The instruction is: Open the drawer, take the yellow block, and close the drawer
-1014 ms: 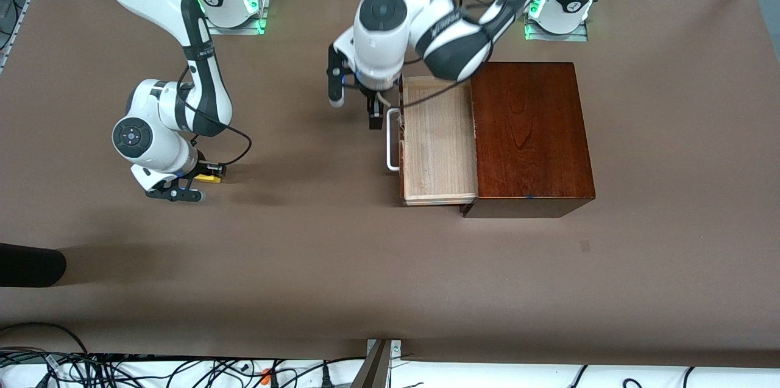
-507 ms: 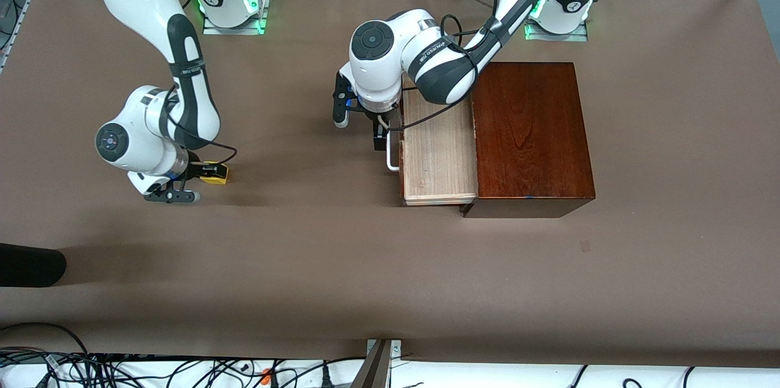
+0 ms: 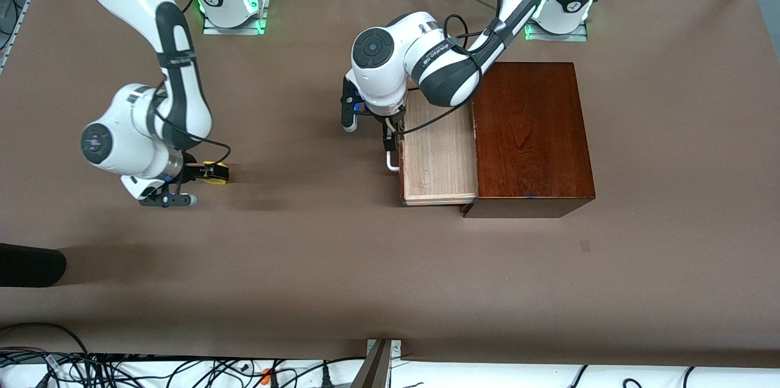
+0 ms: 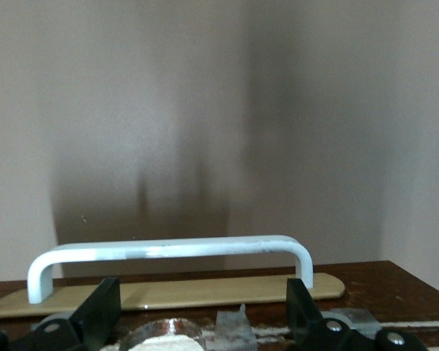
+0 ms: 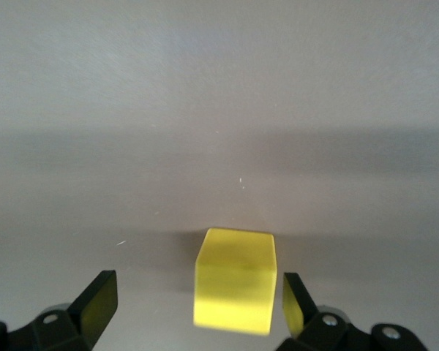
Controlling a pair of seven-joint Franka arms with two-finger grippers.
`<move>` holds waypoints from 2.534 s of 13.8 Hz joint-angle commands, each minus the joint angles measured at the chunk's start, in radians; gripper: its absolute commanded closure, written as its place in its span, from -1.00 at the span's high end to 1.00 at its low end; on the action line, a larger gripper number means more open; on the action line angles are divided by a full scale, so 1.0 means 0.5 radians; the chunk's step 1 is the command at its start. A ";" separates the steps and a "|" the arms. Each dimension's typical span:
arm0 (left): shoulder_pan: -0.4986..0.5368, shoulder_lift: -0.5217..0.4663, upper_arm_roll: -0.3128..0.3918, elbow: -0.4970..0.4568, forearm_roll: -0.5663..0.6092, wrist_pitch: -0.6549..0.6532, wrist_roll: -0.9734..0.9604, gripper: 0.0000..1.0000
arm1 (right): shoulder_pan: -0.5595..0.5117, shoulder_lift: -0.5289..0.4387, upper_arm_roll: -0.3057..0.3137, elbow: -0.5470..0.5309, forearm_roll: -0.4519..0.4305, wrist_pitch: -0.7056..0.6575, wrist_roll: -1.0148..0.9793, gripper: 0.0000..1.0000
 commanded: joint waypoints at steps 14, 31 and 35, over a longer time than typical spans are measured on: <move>0.009 -0.079 0.064 0.014 0.331 -0.673 -0.242 1.00 | -0.004 -0.307 -0.284 1.128 -0.537 -1.544 0.317 1.00; 0.135 -0.113 0.049 0.010 0.340 -0.720 -0.689 1.00 | -1.369 -1.074 1.305 0.469 -1.074 -1.191 0.519 1.00; 0.061 -0.125 0.046 0.253 0.206 -0.738 -1.015 1.00 | -1.387 -1.099 1.305 0.487 -1.081 -1.185 0.553 1.00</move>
